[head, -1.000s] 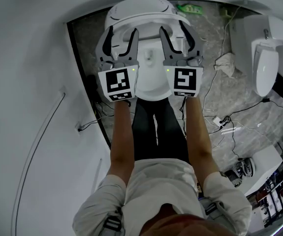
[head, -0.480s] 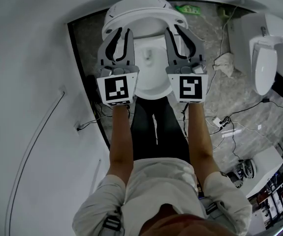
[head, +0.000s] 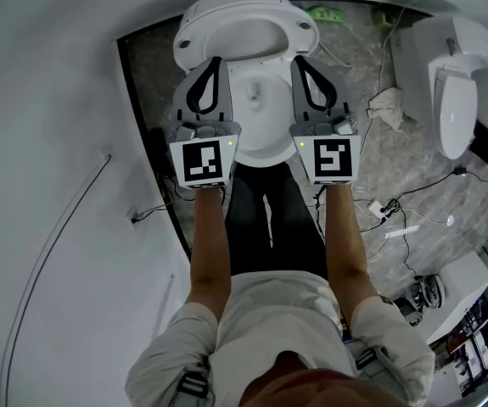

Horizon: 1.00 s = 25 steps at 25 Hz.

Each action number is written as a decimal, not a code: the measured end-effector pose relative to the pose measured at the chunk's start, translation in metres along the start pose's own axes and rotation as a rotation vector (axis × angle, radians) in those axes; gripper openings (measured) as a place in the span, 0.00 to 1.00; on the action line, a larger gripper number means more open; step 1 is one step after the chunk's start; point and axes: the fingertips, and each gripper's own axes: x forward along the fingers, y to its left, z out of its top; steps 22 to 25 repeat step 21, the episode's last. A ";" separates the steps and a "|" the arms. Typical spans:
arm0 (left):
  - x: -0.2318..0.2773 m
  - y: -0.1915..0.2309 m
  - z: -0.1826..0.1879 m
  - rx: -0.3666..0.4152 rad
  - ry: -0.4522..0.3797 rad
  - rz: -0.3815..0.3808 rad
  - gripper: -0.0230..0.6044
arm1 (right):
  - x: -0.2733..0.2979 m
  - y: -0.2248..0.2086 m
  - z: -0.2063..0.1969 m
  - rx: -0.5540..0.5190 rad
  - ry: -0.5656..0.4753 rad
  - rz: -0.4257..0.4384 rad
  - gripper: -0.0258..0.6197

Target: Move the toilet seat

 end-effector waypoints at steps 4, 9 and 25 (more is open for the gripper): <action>-0.010 -0.005 0.003 0.000 -0.009 -0.002 0.07 | -0.011 0.003 0.003 -0.006 -0.007 0.000 0.07; -0.020 -0.014 0.005 0.007 -0.016 -0.007 0.07 | -0.025 0.005 0.004 -0.007 -0.011 -0.007 0.07; -0.028 -0.019 0.012 -0.038 -0.037 0.001 0.07 | -0.032 0.008 0.008 -0.028 -0.015 -0.012 0.07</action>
